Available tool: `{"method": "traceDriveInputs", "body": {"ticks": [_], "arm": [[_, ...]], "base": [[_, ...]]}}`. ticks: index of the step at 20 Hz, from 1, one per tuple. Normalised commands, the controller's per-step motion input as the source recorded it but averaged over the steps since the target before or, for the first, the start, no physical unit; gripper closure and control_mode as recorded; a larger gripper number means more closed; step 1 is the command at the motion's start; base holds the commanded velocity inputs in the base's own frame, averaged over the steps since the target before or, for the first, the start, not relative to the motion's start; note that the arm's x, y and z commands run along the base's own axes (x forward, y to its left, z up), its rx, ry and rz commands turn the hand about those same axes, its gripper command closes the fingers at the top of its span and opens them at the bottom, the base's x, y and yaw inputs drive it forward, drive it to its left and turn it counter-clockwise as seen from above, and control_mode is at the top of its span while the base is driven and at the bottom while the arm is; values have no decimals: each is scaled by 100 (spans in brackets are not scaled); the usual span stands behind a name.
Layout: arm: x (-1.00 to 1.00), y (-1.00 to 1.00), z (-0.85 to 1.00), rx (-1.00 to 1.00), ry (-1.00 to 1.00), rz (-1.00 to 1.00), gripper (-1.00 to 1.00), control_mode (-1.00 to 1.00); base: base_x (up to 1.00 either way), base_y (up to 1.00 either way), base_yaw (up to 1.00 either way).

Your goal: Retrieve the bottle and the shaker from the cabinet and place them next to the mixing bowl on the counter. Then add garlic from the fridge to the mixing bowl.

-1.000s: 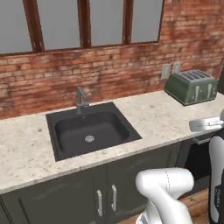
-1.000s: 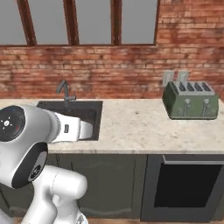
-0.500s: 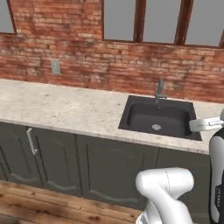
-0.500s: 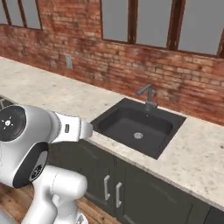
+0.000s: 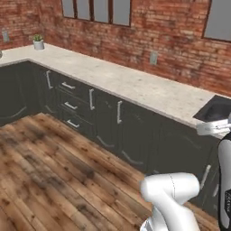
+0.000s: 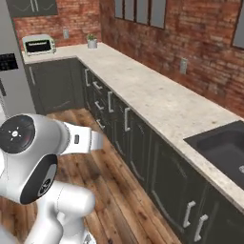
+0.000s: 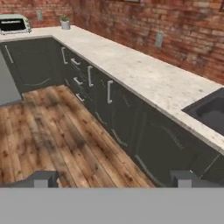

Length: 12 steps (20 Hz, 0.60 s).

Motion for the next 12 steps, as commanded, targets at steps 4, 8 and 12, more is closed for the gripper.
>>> {"method": "traceDriveInputs", "body": {"ticks": [4, 8, 12], "arm": [[0, 0, 0, 0, 0, 0, -100, 100], [0, 0, 0, 0, 0, 0, -100, 100], [0, 0, 0, 0, 0, 0, -100, 100]], "base": [[-41, 100, 65], [45, 94, 41], [100, 91, 5]]}}
